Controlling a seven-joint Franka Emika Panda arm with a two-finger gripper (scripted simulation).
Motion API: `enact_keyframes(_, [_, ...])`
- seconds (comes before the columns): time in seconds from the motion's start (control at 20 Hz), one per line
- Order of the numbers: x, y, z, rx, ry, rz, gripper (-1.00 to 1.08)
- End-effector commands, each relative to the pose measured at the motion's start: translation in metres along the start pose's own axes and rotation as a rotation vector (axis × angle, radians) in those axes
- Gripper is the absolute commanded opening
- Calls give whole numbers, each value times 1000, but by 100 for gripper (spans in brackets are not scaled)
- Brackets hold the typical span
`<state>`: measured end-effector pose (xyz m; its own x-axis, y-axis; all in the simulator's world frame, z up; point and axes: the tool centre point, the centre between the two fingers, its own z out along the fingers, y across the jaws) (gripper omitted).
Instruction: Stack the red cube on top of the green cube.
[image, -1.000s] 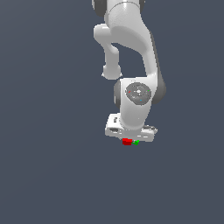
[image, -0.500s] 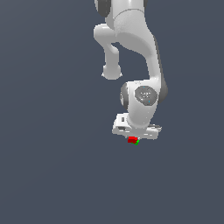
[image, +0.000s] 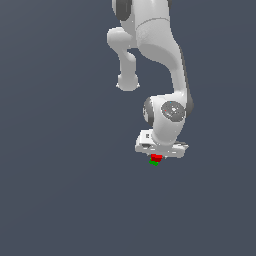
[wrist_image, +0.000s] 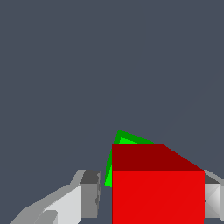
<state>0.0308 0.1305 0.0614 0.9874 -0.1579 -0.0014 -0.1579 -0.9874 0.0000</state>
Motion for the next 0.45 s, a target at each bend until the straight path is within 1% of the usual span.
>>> enact_keyframes(0.0, [0, 0, 0, 0, 2, 1, 100])
enact_keyframes(0.4, [0, 0, 0, 0, 2, 1, 100])
